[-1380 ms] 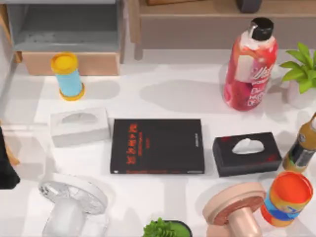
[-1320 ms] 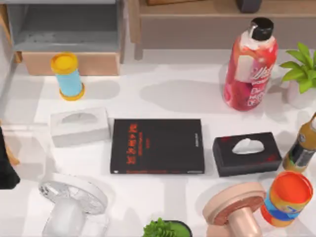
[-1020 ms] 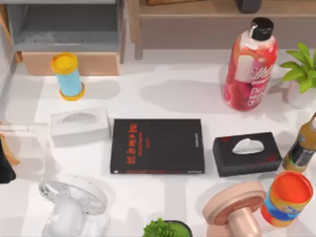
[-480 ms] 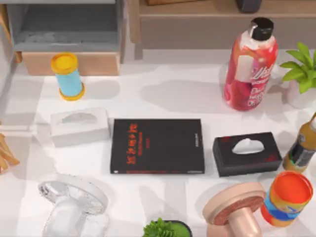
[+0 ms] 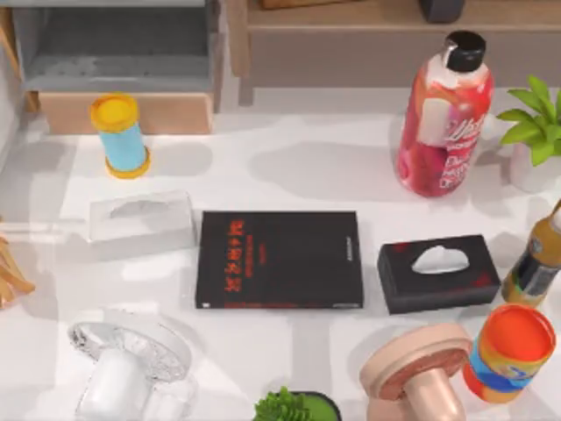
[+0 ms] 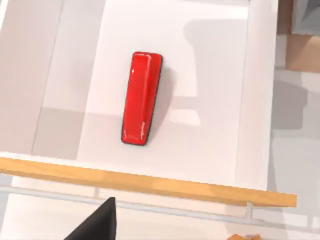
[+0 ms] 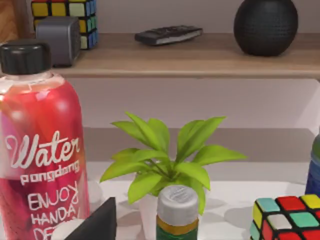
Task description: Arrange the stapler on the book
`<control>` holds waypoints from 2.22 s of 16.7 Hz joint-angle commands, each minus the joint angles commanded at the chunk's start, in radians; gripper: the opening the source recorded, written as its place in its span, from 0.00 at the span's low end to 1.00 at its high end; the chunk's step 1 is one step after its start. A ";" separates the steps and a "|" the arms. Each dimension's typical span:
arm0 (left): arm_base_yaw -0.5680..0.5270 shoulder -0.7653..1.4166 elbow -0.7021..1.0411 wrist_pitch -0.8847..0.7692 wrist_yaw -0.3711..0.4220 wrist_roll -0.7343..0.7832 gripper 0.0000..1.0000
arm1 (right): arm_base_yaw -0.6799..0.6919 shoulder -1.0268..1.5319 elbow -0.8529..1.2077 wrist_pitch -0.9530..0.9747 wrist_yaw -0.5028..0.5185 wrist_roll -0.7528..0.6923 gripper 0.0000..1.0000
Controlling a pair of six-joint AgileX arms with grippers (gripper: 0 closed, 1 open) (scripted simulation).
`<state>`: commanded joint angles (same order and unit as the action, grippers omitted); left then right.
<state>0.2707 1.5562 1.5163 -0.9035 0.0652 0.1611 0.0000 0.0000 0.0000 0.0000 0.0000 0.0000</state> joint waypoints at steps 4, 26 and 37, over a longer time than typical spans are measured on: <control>0.044 0.405 0.411 -0.223 -0.002 0.061 1.00 | 0.000 0.000 0.000 0.000 0.000 0.000 1.00; 0.065 1.112 1.158 -0.578 -0.024 0.207 1.00 | 0.000 0.000 0.000 0.000 0.000 0.000 1.00; 0.063 1.083 0.940 -0.393 -0.025 0.204 1.00 | 0.000 0.000 0.000 0.000 0.000 0.000 1.00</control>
<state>0.3338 2.6397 2.4568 -1.2960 0.0399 0.3650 0.0000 0.0000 0.0000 0.0000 0.0000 0.0000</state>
